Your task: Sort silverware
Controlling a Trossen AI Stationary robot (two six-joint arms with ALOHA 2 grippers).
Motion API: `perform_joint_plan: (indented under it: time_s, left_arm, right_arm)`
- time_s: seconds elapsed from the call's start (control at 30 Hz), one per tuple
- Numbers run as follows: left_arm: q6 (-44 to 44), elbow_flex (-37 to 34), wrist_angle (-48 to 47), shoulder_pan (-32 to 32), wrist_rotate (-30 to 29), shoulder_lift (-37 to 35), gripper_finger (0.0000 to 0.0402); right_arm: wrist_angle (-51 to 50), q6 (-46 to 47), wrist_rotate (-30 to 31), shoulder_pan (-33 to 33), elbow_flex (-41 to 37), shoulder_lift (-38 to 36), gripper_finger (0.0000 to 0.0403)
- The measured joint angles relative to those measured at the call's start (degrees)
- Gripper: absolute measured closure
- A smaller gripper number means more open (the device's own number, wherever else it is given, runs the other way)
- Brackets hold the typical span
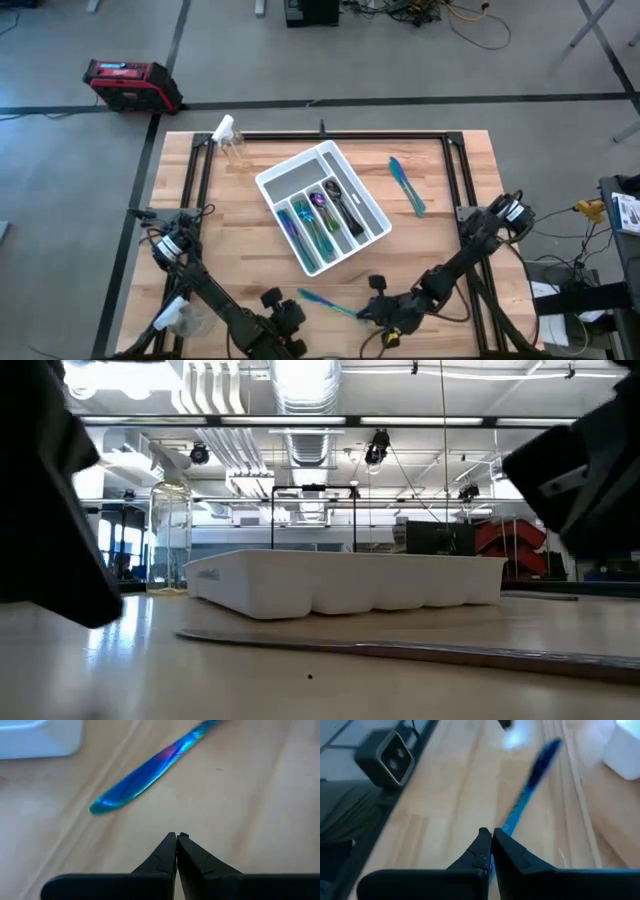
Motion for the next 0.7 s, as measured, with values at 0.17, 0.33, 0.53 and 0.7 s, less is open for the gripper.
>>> perform_joint_plan:
  time_s: [0.17, 0.33, 0.53, 0.7]
  left_arm:
    - [0.1, -2.2, -0.1, 1.9, -1.1, 0.0, 0.0402]
    - [3.1, -2.3, 0.3, 3.6, -1.5, 0.0, 0.0402]
    - [6.3, -2.3, 1.5, 5.4, -1.5, -0.1, 0.0402]
    - [8.9, -2.3, 2.7, 6.5, -1.4, -0.1, 0.0402]
  right_arm:
    - [0.4, 2.1, 4.0, 1.6, 0.0, 0.0, 0.0403]
    - [2.8, 3.9, 4.1, 1.9, 0.0, 4.4, 0.0403]
    - [8.1, 3.9, -0.7, 2.1, 2.9, 9.3, 0.0403]
    - [8.1, -0.7, -1.0, 2.5, 8.4, 12.1, 0.0403]
